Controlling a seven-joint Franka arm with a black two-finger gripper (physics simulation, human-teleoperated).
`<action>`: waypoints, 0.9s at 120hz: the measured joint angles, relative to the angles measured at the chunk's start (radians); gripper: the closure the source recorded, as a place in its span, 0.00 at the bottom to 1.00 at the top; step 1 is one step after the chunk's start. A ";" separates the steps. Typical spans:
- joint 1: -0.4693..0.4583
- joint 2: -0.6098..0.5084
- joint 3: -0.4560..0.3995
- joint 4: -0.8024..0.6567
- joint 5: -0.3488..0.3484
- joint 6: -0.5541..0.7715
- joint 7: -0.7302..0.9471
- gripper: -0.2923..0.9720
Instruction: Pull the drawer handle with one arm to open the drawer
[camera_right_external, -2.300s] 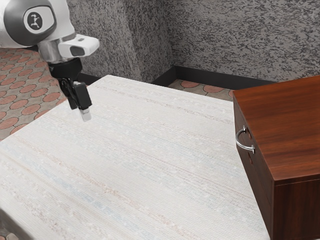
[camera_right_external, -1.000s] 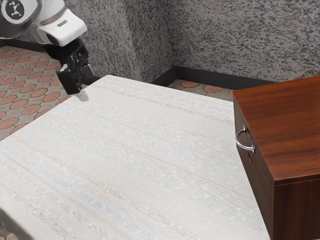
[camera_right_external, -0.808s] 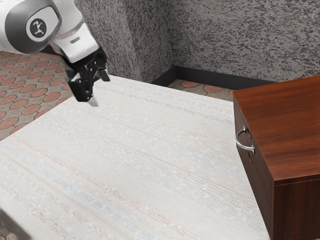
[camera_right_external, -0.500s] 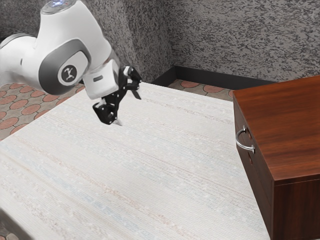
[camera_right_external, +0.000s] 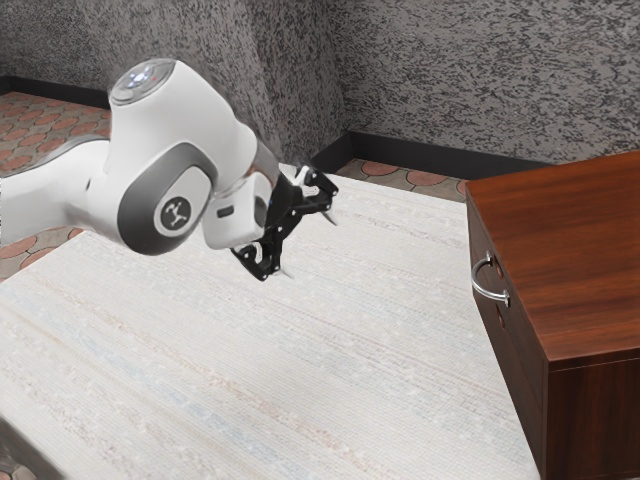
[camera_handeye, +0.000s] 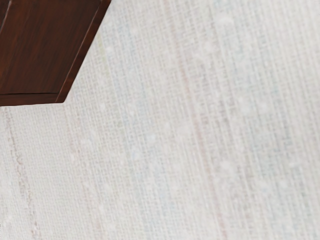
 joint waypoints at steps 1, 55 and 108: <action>-0.002 -0.001 0.000 -0.004 -0.001 0.005 0.003 0.23; -0.123 -0.003 0.001 -0.074 -0.016 0.170 0.134 0.23; -0.183 0.034 0.001 -0.106 -0.019 0.334 0.203 0.23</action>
